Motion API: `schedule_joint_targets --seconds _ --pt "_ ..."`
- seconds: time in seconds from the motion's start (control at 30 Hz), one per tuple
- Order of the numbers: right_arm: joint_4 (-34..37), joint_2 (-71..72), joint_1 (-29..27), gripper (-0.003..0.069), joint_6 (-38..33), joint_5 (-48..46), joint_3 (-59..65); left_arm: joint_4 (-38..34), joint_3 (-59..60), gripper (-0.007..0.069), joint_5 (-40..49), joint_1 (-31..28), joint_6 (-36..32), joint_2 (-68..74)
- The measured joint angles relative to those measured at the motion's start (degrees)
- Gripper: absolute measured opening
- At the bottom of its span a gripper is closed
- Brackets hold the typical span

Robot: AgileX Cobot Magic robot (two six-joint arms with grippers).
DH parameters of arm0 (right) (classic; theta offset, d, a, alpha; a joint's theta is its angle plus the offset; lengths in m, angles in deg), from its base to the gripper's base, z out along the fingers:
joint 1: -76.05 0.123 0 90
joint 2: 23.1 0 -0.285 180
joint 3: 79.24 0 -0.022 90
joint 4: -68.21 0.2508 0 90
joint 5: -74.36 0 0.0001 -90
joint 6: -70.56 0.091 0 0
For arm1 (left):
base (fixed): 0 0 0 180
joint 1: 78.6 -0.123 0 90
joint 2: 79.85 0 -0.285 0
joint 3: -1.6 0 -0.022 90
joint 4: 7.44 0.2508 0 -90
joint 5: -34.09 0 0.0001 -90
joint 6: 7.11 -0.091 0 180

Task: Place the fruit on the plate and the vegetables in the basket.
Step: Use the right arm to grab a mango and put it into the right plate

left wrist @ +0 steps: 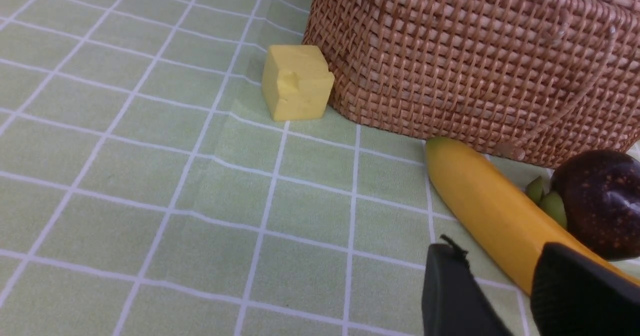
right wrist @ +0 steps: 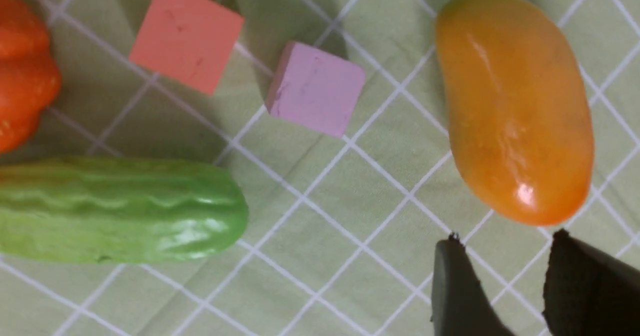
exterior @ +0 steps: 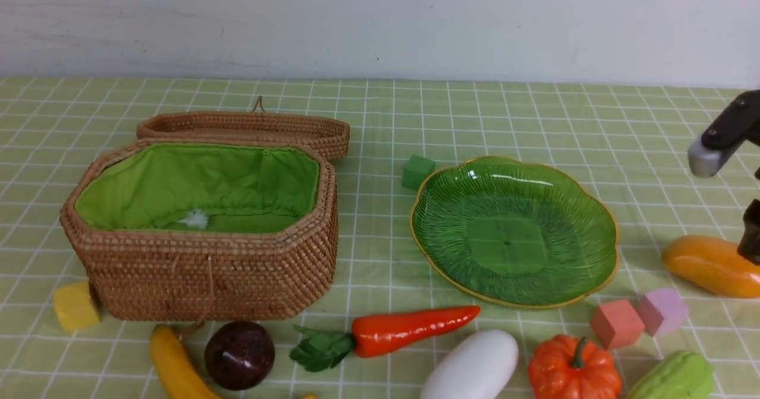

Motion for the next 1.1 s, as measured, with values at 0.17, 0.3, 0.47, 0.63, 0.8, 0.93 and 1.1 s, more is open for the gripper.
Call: schedule_joint_targets --seconds 0.17,0.3,0.47,0.63,0.8,0.93,1.1 --pt "-1.41 -2.48 0.0 0.0441 -5.63 3.81 -0.04 0.0 0.0 0.0239 0.0 0.0 0.0 0.0" --pt "-3.04 -3.5 0.0 0.0645 -6.82 8.16 -0.11 0.0 0.0 0.0239 0.0 0.0 0.0 0.0" --pt "-5.38 -5.5 -0.26 0.0671 -7.04 12.14 -0.16 0.0 0.0 0.0239 0.0 0.0 0.0 0.0" --pt "-5.54 -9.45 -2.42 0.0641 -7.09 13.85 -0.16 0.0 0.0 0.0239 0.0 0.0 0.0 0.0" --pt "-5.41 -13.38 -4.12 0.0631 -7.52 14.75 -0.16 0.0 0.0 0.0239 0.0 0.0 0.0 0.0" --pt "-2.66 -17.1 -5.64 0.0628 -9.79 17.2 -0.35 0.0 0.0 0.0239 0.0 0.0 0.0 0.0" --pt "1.45 -20.64 -6.72 0.0599 -12.66 17.63 -0.93 0.0 0.0 0.0239 0.0 0.0 0.0 0.0"
